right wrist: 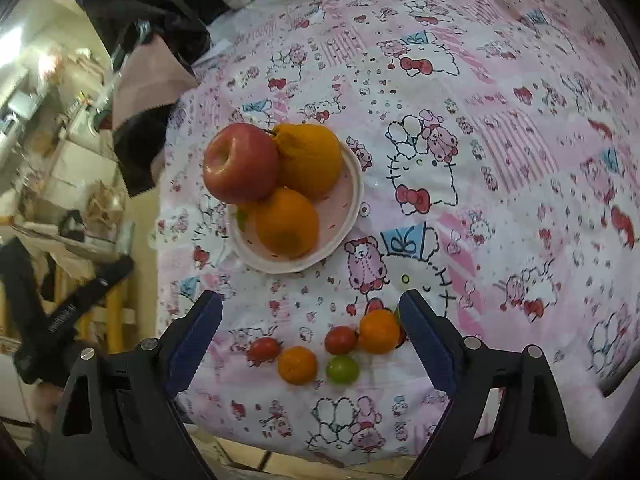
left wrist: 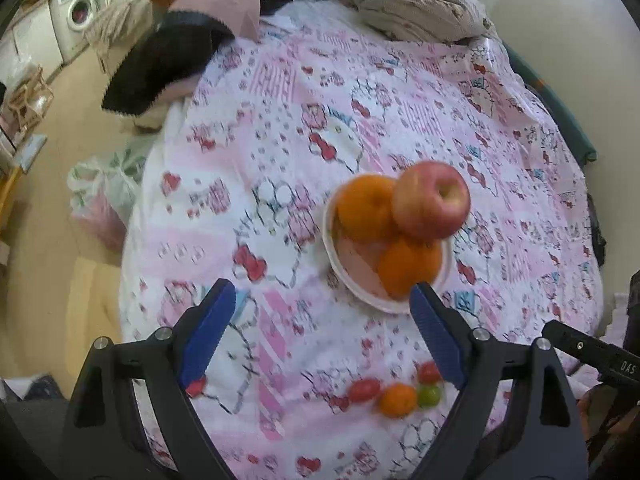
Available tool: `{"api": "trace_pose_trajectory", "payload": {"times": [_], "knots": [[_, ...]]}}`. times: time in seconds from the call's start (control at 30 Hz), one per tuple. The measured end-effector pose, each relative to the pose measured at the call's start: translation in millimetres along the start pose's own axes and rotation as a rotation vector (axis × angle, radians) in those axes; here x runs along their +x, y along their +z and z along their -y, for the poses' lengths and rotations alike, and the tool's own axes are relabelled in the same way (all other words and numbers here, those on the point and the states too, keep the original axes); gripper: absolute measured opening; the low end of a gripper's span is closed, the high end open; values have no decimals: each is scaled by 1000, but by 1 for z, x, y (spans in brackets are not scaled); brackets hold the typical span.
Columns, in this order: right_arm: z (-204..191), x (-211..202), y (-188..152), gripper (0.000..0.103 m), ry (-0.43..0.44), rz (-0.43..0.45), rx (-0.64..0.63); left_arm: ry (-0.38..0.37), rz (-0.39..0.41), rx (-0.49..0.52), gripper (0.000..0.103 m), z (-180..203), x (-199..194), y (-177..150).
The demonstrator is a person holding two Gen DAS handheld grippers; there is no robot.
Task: Organize fruits
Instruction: 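Lower the red apple onto the plated fruit and open the right tool, then move the left tool to the red cherry tomato and grasp it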
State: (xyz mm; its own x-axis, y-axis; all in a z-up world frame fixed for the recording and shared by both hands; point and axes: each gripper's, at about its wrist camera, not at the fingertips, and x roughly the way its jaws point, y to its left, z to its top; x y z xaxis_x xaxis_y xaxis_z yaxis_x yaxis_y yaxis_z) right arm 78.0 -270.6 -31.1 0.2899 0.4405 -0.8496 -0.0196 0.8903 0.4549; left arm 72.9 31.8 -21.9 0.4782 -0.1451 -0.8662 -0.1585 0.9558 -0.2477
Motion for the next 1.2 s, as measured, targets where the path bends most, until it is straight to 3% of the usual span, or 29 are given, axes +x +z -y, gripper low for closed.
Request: {"api": "trace_pose_trajectory", "payload": {"times": [0.13, 0.2, 0.43, 0.73, 0.87, 1.07, 1.2], "knots": [[14, 2, -17, 93, 22, 37, 13, 12, -9, 27, 87, 8, 2, -12], [21, 11, -24, 93, -11, 14, 29, 24, -15, 58, 87, 12, 6, -18], [36, 15, -16, 93, -8, 25, 95, 51, -132, 95, 87, 19, 37, -42], [41, 22, -16, 93, 4, 6, 142, 82, -169, 140, 86, 26, 52, -54], [40, 23, -14, 93, 13, 11, 163, 94, -189, 170, 76, 29, 59, -56], [40, 29, -13, 93, 22, -10, 170, 51, -311, 130, 57, 21, 80, -65], [40, 33, -13, 93, 25, -25, 180, 16, -389, 153, 57, 30, 94, -78]]}}
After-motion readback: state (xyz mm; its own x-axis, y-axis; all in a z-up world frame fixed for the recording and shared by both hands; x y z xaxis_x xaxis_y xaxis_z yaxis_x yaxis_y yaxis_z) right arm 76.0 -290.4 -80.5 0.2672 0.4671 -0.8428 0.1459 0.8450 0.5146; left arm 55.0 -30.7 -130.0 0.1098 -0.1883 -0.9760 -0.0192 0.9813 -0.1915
